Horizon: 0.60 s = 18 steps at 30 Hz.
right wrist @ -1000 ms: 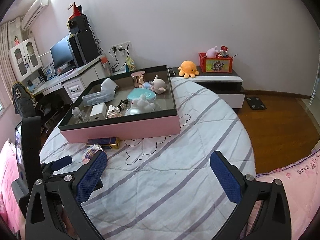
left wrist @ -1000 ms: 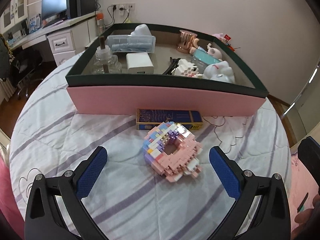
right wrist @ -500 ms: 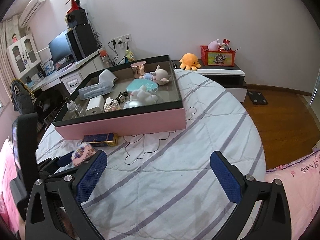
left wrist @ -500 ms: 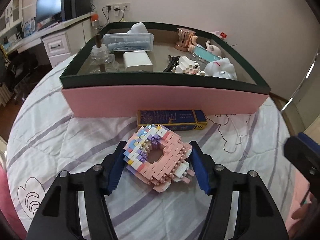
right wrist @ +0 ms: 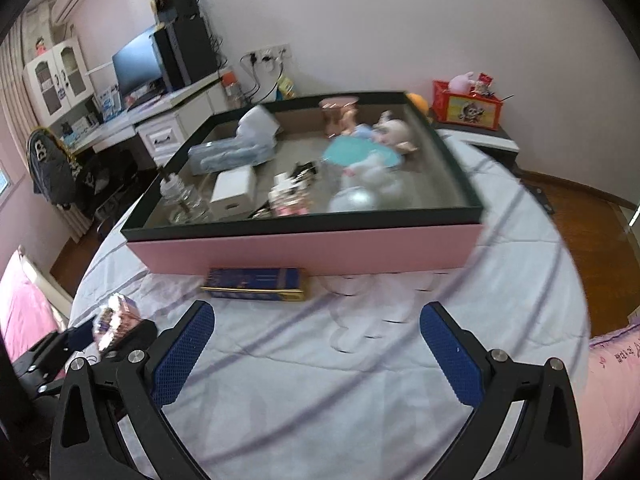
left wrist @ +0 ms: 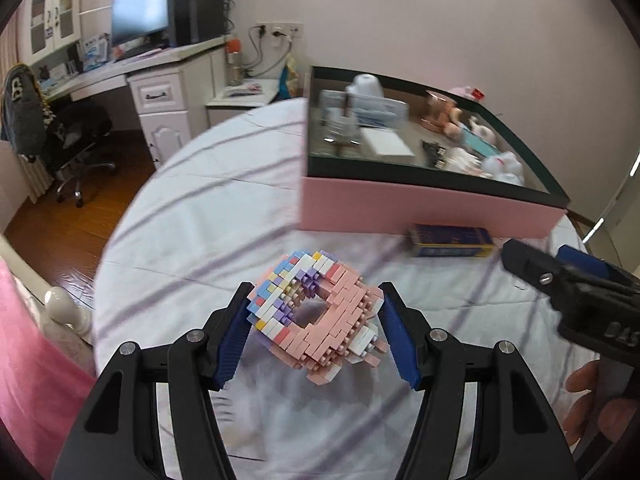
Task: Organize rigid objects
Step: 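Grasp the pastel block donut with the left tool while the right tool grasps the blue-gold box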
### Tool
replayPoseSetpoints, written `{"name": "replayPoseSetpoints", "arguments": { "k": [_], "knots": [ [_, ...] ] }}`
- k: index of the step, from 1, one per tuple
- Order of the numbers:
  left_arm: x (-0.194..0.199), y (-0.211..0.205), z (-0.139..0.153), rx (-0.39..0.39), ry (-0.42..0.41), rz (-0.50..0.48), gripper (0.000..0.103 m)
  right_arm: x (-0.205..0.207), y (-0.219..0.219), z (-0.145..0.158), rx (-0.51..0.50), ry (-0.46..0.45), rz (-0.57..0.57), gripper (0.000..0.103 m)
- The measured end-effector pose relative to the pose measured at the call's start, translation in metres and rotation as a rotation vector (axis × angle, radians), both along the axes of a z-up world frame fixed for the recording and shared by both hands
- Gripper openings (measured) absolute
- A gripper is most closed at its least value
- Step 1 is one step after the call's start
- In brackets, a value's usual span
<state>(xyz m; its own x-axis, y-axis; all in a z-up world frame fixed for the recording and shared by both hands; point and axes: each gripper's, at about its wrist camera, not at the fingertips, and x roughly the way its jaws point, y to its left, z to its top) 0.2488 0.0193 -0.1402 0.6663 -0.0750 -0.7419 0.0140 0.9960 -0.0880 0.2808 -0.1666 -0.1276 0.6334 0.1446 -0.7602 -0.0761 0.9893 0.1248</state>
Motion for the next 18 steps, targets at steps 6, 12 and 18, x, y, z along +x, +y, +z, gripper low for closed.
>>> {"name": "replayPoseSetpoints", "arguments": {
  "k": [6, 12, 18],
  "knots": [
    [0.004, 0.017, -0.001, 0.019, -0.021, 0.003, 0.063, 0.025, 0.028, -0.020, -0.019, 0.060, -0.015, 0.103],
    [0.009, 0.024, -0.007, 0.001, -0.014, 0.009, 0.063, 0.043, 0.047, -0.039, -0.086, 0.086, -0.053, 0.103],
    [0.011, 0.024, -0.011, -0.011, -0.006, 0.016, 0.063, 0.035, 0.057, -0.039, -0.152, 0.045, -0.014, 0.082]
  ]
}}
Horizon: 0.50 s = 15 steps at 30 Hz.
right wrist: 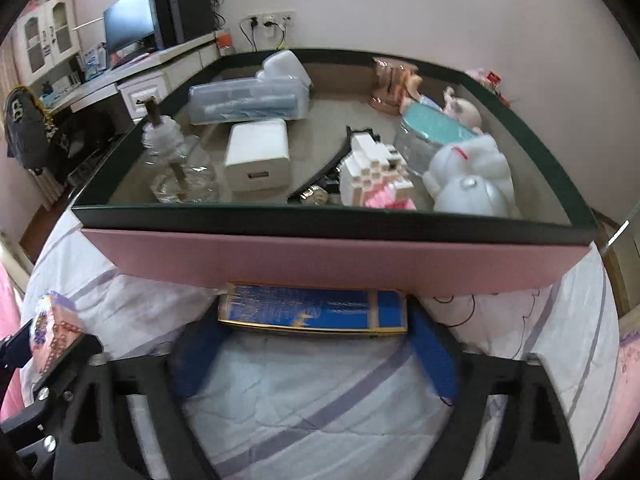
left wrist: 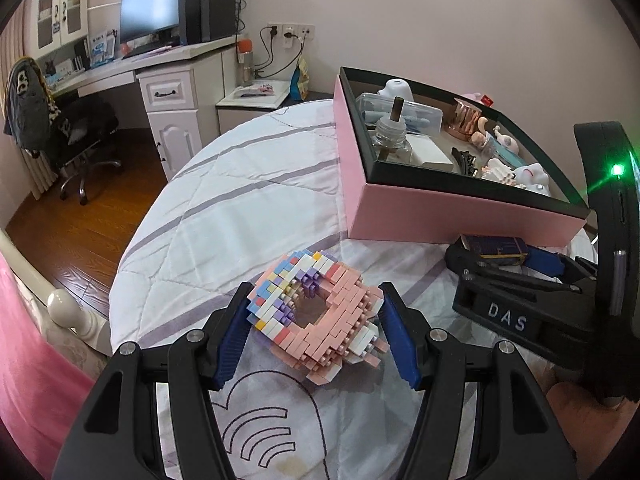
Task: Organize rigid objects
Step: 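Grasp the pastel block donut with the left tool while the right tool grasps the blue-gold box, then carry the donut and blue-gold box into the pink box and release them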
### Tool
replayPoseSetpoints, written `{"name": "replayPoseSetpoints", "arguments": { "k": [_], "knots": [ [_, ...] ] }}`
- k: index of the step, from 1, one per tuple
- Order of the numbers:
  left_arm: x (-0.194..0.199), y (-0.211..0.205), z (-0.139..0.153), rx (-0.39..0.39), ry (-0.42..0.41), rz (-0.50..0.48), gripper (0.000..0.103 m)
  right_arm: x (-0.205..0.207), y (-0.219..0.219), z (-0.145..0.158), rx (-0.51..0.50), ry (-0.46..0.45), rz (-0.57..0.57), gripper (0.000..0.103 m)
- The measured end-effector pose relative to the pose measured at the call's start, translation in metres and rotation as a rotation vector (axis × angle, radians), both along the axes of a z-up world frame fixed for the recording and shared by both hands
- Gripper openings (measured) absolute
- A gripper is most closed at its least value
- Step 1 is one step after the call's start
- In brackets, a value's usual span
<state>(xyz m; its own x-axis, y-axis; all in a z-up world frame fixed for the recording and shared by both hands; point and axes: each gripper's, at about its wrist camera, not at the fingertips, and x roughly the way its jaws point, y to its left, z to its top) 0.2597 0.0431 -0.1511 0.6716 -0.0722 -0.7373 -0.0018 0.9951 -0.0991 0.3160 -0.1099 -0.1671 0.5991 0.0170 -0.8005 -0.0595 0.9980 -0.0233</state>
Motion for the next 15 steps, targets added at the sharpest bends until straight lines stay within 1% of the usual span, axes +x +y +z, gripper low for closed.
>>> {"name": "replayPoseSetpoints", "arguments": {
  "k": [3, 9, 15],
  "knots": [
    [-0.003, -0.003, 0.002, 0.001, -0.003, -0.003, 0.063, -0.005, -0.007, 0.003, 0.026, -0.003, 0.007, 0.082],
    [-0.007, -0.010, 0.012, 0.005, -0.019, -0.017, 0.063, -0.029, -0.022, 0.014, 0.082, -0.026, 0.030, 0.082],
    [-0.011, -0.022, 0.031, 0.009, -0.050, -0.048, 0.063, -0.049, -0.046, 0.041, 0.139, -0.068, 0.032, 0.082]
  ]
}}
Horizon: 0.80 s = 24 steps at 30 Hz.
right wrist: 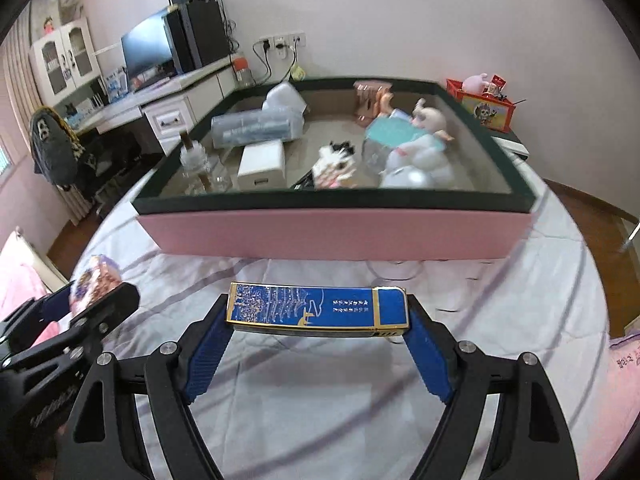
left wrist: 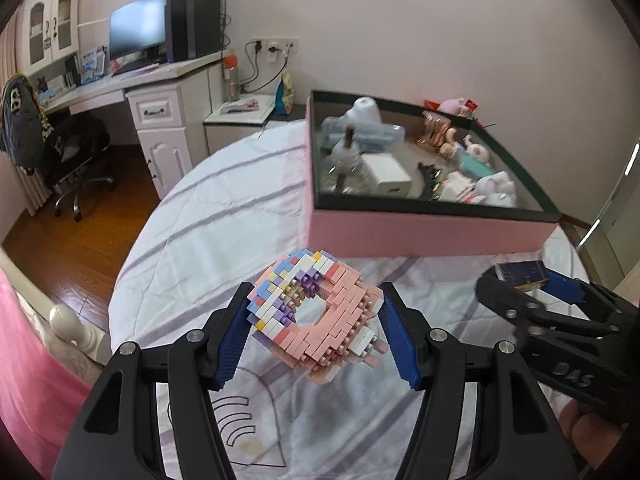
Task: Organize rigid objects
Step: 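Carry the donut and blue-gold box into the pink box and release them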
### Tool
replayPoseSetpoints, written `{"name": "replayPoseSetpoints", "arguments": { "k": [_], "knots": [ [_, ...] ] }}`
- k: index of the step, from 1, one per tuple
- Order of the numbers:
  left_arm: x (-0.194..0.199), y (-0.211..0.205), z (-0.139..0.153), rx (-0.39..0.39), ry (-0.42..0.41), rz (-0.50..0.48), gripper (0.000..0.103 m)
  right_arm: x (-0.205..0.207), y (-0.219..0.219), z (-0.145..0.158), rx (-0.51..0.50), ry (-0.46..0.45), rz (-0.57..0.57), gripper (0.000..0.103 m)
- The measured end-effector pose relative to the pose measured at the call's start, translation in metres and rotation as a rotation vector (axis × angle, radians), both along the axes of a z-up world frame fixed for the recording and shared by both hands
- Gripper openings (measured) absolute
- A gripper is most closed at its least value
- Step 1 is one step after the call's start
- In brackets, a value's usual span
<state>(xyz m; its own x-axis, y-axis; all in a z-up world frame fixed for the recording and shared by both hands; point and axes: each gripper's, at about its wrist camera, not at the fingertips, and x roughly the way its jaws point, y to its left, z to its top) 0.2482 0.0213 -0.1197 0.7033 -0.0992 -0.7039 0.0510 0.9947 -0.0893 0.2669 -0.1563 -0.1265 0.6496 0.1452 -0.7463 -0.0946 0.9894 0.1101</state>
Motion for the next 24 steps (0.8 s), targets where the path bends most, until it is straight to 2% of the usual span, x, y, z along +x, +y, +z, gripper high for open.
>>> {"name": "replayPoseSetpoints", "arguments": {
  "k": [7, 13, 19, 24],
  "knots": [
    [0.011, -0.012, 0.038, 0.004, -0.070, -0.031, 0.063, -0.007, -0.036, 0.045, 0.051, -0.085, -0.012, 0.082],
    [0.042, -0.033, 0.064, -0.004, -0.107, -0.083, 0.063, 0.014, -0.061, 0.079, 0.067, -0.154, -0.023, 0.082],
    [0.080, -0.059, 0.066, -0.011, -0.105, -0.106, 0.063, 0.054, -0.079, 0.088, 0.084, -0.159, -0.028, 0.082],
    [0.109, -0.075, 0.053, -0.004, -0.075, -0.108, 0.063, 0.091, -0.078, 0.074, 0.108, -0.116, -0.010, 0.083]
  ]
}}
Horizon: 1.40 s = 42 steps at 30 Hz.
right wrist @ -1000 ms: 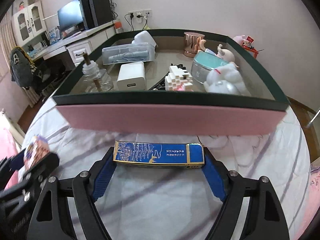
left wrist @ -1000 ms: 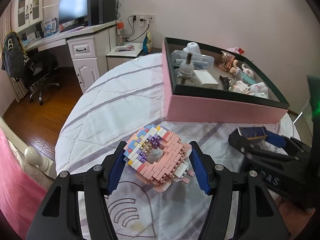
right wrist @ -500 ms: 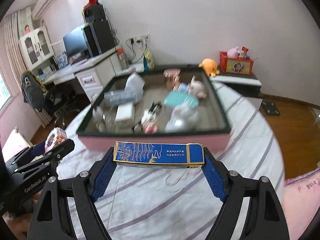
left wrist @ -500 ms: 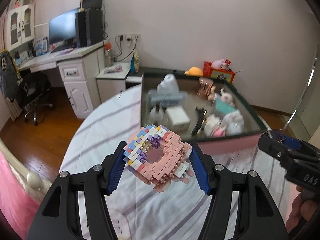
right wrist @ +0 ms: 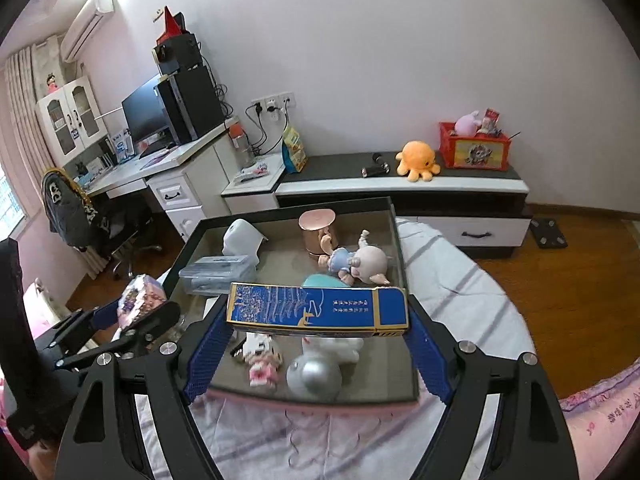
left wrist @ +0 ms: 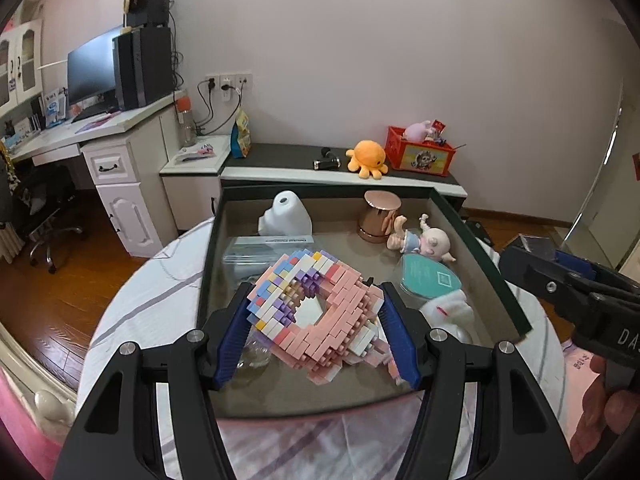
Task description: Organize rigid objects
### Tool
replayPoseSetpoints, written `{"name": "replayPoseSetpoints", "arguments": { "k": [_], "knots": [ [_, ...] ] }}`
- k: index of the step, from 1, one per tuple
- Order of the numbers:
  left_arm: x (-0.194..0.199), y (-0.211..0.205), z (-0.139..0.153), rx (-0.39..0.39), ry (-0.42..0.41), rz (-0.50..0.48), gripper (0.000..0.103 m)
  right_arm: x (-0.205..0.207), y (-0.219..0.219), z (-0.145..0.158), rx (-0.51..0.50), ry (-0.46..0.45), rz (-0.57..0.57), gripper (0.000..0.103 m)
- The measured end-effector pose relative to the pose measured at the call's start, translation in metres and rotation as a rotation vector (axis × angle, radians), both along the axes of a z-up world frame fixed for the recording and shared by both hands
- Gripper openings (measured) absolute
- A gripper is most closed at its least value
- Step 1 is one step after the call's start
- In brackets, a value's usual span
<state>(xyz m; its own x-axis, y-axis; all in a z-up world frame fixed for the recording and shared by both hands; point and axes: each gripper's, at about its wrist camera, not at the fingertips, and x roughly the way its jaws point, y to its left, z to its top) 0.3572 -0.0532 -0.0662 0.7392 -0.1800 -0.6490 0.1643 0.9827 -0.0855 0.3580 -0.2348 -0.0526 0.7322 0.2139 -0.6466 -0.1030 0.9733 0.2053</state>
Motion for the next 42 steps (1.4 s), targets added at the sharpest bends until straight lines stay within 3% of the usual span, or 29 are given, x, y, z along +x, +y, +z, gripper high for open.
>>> {"name": "replayPoseSetpoints", "arguments": {
  "k": [14, 15, 17, 19, 27, 32, 42],
  "knots": [
    [0.025, -0.013, -0.034, 0.039, 0.057, -0.008, 0.064, 0.041, 0.008, -0.047, 0.047, 0.125, 0.028, 0.084],
    [0.024, -0.014, -0.034, 0.039, 0.052, -0.012, 0.066, 0.040, 0.008, -0.049, 0.049, 0.128, 0.028, 0.086],
    [0.019, -0.013, -0.033, 0.043, 0.038, -0.001, 0.090, 0.038, 0.008, -0.049, 0.057, 0.135, 0.030, 0.090],
    [0.013, -0.012, -0.030, 0.035, 0.017, 0.003, 0.100, 0.036, 0.010, -0.050, 0.067, 0.151, 0.027, 0.103],
    [-0.020, -0.005, -0.007, 0.064, -0.029, 0.010, 0.103, 0.019, 0.007, -0.039, 0.201, 0.146, 0.023, 0.103],
    [-0.047, 0.005, 0.007, 0.063, -0.047, 0.029, 0.103, -0.009, 0.012, -0.017, 0.196, 0.095, 0.014, 0.103],
    [-0.146, 0.029, 0.055, -0.003, -0.108, 0.029, 0.103, -0.142, 0.013, 0.048, -0.019, -0.152, -0.102, 0.103]
  ]
}}
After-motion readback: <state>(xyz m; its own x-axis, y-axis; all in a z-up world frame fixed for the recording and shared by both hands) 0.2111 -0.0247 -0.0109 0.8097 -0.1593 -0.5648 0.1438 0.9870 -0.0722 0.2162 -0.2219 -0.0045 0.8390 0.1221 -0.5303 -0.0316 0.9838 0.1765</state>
